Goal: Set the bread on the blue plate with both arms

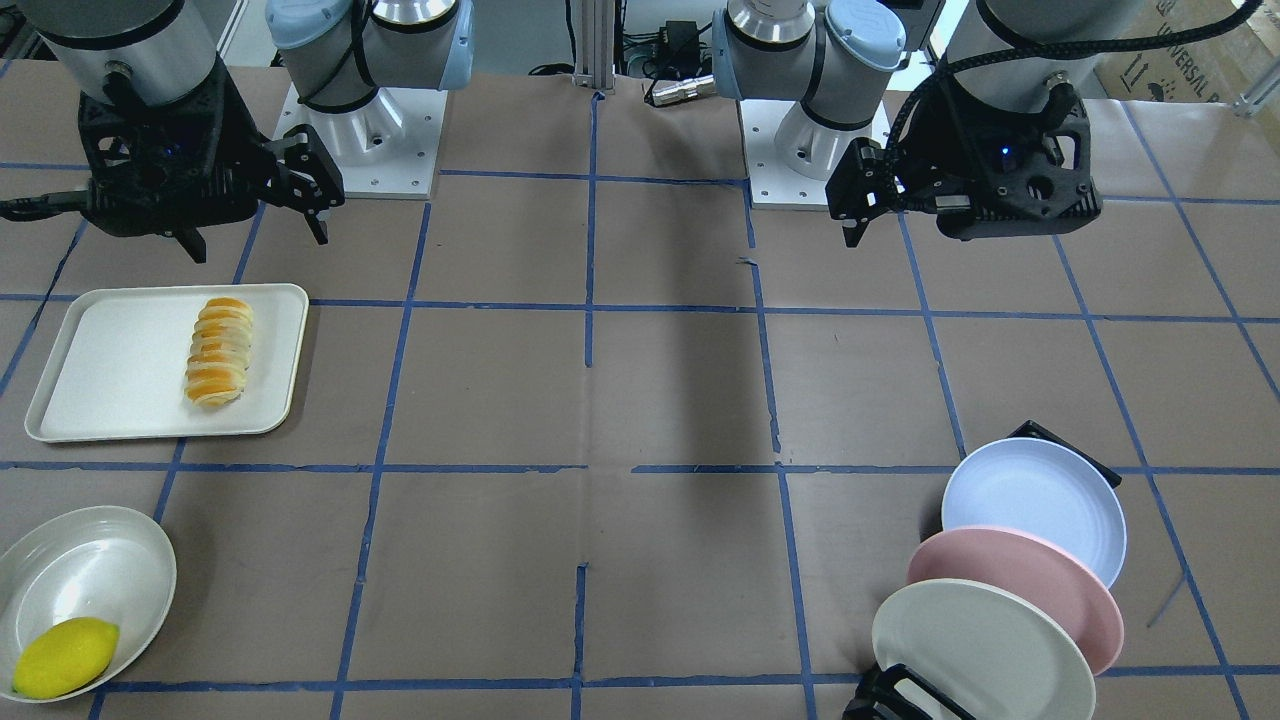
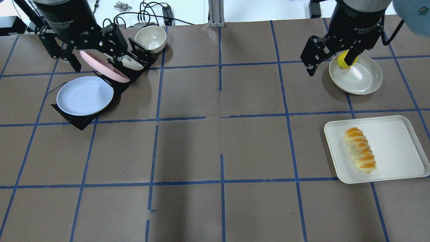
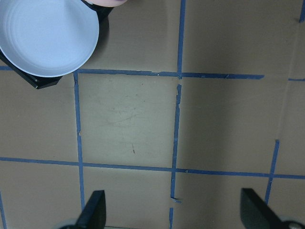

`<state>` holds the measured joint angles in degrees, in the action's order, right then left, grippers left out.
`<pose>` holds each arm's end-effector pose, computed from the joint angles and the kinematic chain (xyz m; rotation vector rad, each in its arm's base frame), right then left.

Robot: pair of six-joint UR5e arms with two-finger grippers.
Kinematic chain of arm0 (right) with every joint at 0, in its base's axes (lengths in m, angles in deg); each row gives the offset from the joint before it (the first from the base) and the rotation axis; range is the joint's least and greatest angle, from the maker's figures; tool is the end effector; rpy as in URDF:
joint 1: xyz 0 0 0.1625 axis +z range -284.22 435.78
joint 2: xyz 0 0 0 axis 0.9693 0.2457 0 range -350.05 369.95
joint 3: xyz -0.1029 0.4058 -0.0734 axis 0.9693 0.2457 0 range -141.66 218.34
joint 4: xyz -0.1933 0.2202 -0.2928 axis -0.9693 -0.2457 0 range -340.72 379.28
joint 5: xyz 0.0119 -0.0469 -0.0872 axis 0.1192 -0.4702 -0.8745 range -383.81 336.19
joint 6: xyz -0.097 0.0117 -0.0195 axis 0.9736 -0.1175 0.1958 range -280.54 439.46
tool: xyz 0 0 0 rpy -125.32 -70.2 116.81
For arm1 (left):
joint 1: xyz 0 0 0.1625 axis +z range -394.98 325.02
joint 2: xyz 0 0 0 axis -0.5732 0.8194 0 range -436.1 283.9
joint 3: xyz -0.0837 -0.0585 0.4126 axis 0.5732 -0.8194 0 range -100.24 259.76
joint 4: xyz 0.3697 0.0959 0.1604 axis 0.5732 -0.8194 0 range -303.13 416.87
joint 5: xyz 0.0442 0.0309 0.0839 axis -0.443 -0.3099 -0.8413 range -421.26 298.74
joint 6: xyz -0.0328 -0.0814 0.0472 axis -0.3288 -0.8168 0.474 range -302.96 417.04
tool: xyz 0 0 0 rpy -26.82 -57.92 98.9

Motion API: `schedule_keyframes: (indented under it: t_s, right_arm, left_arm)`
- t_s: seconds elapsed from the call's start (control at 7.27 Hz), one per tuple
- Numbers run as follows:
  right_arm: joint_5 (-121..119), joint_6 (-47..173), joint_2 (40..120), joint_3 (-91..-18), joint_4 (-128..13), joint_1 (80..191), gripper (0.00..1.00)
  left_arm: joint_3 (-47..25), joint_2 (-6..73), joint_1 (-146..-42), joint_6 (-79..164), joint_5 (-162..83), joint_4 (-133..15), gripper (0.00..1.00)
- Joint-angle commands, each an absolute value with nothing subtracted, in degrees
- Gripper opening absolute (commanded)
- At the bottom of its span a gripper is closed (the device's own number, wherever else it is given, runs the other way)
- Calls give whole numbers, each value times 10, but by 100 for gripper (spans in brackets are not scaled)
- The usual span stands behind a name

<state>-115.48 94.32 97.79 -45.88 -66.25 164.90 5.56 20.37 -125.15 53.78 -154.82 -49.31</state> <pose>0.1226 -0.5075 0.5109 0.3793 -3.0916 -0.0294 -0.1287 -0.5216 0.5378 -0.0768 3.0697 0.1807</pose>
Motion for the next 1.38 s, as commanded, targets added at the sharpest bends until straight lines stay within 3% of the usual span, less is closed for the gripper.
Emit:
schedule_keyframes:
  t_s: [0.0,0.55,0.83,1.24]
  right_arm:
    - [-1157,946,977,-464,-689,1650,100]
    - [-1154,951,974,-483,-690,1621,100]
    - [-1164,1154,975,-619,-809,1518,92]
    - [-1154,1236,978,-799,-977,1387,92]
  left_arm:
    - [55,205,-1252,538,-1547,-493,100]
    - [41,203,-1238,545,-1545,-491,100]
    - [43,222,-1141,629,-1543,-479,100]
    - [57,306,-999,788,-1525,-454,100]
